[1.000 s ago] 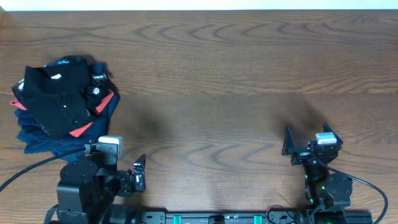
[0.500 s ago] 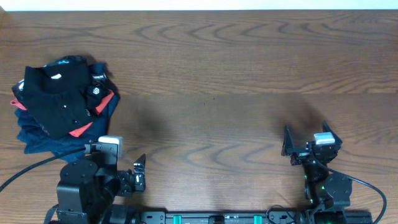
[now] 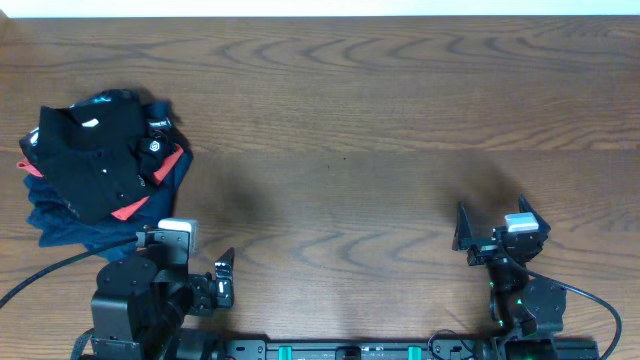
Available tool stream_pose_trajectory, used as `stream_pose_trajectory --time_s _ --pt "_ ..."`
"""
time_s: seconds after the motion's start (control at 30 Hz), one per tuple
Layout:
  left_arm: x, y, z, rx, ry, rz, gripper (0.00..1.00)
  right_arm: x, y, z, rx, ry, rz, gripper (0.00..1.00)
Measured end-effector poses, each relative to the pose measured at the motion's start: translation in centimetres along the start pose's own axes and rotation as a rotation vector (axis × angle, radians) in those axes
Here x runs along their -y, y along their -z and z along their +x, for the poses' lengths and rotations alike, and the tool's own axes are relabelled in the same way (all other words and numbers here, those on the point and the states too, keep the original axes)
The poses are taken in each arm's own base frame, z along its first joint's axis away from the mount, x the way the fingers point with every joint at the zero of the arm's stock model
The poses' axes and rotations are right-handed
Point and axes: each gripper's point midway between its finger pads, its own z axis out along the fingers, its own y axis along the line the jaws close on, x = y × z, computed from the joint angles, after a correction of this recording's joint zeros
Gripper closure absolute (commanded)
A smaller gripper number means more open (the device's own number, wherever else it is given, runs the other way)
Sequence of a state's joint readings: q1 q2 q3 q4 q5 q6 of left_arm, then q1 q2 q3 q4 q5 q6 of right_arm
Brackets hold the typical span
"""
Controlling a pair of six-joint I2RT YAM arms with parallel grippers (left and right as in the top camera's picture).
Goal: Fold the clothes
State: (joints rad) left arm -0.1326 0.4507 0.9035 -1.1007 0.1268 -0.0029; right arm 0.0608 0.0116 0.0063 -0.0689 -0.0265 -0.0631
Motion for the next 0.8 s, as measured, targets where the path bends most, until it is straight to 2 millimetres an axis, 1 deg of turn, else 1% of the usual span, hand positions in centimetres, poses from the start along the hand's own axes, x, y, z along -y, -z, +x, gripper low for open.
stream_pose_trajectory --time_s 0.57,0.67,0.8 --pt "0.0 0.0 0.0 0.0 0.0 0.0 0.02 0.0 0.0 0.0 0.0 0.0 0.0 0.01" --pt "-0.3 0.2 -0.1 0.011 -0.001 -0.018 0.02 0.0 0.0 0.0 0.0 0.0 0.0 0.01" --pt "-1.4 0.2 -0.2 0.087 0.01 -0.071 0.02 0.0 0.0 0.0 0.0 0.0 0.0 0.01"
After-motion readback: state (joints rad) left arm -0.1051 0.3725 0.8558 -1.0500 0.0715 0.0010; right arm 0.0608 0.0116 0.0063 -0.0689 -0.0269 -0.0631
